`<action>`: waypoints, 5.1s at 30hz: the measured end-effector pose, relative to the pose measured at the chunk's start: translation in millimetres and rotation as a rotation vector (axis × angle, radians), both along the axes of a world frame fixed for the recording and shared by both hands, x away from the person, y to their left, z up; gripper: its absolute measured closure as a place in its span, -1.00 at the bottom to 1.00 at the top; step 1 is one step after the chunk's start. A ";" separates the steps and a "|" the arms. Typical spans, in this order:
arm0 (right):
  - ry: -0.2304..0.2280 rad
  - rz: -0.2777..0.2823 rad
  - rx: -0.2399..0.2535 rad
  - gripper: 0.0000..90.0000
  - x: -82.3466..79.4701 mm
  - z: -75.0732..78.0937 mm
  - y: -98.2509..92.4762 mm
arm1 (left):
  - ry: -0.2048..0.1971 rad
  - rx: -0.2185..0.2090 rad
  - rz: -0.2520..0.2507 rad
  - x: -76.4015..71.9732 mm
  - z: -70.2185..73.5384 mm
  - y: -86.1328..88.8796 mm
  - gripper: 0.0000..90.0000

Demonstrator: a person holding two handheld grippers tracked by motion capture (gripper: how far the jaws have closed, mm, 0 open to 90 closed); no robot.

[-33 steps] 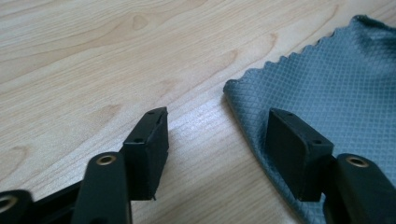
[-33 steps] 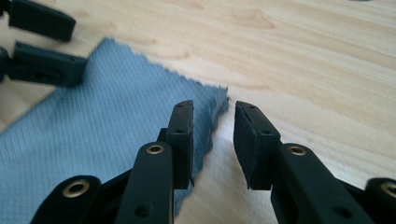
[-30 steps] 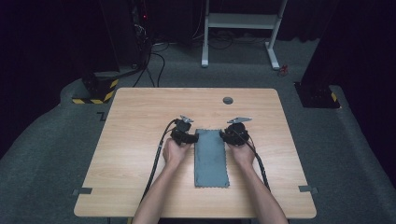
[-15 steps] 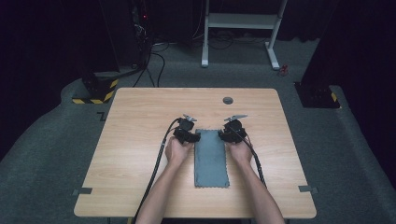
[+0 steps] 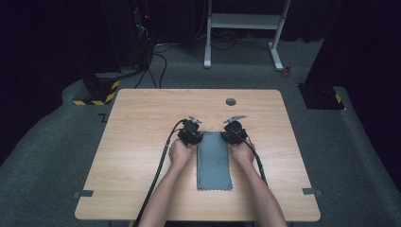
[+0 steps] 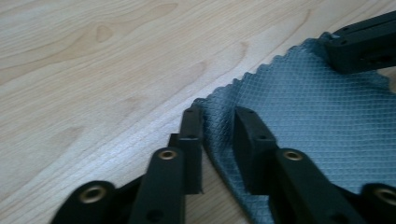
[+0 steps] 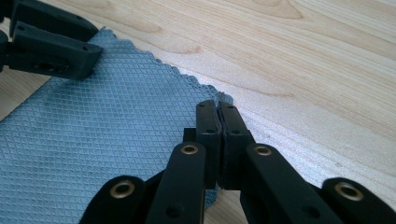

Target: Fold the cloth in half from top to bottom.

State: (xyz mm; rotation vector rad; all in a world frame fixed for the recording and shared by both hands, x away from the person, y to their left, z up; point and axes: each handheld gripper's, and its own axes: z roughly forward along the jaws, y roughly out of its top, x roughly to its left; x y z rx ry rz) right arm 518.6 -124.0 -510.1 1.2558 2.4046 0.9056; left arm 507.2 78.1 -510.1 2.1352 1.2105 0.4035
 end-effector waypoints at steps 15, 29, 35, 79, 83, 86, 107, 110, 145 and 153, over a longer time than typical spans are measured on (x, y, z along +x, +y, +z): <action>-0.043 0.026 0.048 1.00 -7.4 17.4 -6.3 | -0.009 -0.056 -0.032 2.8 11.6 5.8 0.98; -0.115 0.020 0.077 1.00 -8.3 51.0 -10.1 | -0.104 -0.074 -0.076 3.1 48.1 6.3 0.98; -0.098 0.045 0.075 1.00 -17.7 33.0 -13.7 | -0.093 -0.083 -0.131 -11.0 36.5 12.8 0.97; -0.129 0.191 0.170 0.99 -77.0 15.3 -32.0 | -0.117 -0.151 -0.210 -80.1 11.6 24.5 0.97; -0.141 0.196 0.168 0.99 -80.5 14.6 -32.4 | -0.108 -0.180 -0.220 -82.5 9.6 28.1 0.97; -0.136 0.199 0.177 0.99 -84.2 12.2 -33.7 | -0.104 -0.182 -0.227 -83.6 9.1 28.6 0.97; -0.157 0.228 0.193 0.99 -111.4 6.5 -37.7 | -0.137 -0.195 -0.253 -109.7 3.2 31.2 0.97; -0.165 0.230 0.192 0.99 -115.6 7.0 -38.9 | -0.133 -0.208 -0.248 -110.9 0.4 30.2 0.97; -0.179 0.328 0.124 0.95 -156.9 -7.3 -40.3 | -0.119 -0.160 -0.329 -141.9 -12.5 31.3 0.95; -0.160 0.313 0.124 0.72 -160.0 -7.0 -47.8 | -0.101 -0.162 -0.341 -145.6 -13.4 33.8 0.76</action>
